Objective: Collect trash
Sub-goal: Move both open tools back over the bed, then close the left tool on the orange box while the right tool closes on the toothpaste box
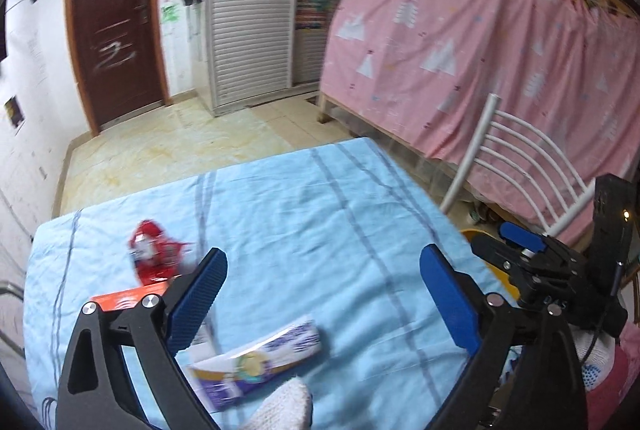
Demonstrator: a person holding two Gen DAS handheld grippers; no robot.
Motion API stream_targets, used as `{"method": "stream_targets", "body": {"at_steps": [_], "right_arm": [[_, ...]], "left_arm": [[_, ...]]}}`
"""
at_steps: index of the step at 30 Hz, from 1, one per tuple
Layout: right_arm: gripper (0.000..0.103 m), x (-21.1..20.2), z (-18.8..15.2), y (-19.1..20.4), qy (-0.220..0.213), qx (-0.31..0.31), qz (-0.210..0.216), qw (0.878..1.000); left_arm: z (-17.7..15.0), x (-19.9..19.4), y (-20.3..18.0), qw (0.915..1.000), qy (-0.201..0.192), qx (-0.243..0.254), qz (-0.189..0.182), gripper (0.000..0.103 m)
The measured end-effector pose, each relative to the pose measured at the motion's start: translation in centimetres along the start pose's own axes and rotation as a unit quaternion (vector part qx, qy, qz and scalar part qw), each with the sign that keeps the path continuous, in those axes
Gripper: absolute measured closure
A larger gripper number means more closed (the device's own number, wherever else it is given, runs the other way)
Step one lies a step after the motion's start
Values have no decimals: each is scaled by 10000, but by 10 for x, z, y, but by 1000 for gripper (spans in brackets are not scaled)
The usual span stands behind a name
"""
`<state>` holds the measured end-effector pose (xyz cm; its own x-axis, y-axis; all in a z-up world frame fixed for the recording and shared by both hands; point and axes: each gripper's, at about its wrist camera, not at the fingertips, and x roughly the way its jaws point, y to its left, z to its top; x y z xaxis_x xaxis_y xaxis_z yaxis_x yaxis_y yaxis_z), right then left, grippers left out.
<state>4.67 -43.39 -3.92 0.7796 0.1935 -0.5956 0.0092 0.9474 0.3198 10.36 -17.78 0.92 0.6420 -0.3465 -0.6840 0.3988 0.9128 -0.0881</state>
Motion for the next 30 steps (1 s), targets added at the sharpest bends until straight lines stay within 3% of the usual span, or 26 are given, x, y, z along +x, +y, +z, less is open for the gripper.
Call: {"method": "stream_targets", "body": {"at_steps": [9, 17, 30], "right_arm": [[10, 15, -3, 41, 223, -352, 167, 9990], [10, 28, -10, 65, 447, -588, 297, 9968], [9, 45, -22, 104, 778, -1000, 452, 9909]], "left_arm": [[-9, -4, 60, 9979, -41, -322, 553, 11], [-21, 7, 102, 9910, 186, -639, 1164, 11], [-37, 37, 137, 9848, 620, -886, 1361, 11]]}}
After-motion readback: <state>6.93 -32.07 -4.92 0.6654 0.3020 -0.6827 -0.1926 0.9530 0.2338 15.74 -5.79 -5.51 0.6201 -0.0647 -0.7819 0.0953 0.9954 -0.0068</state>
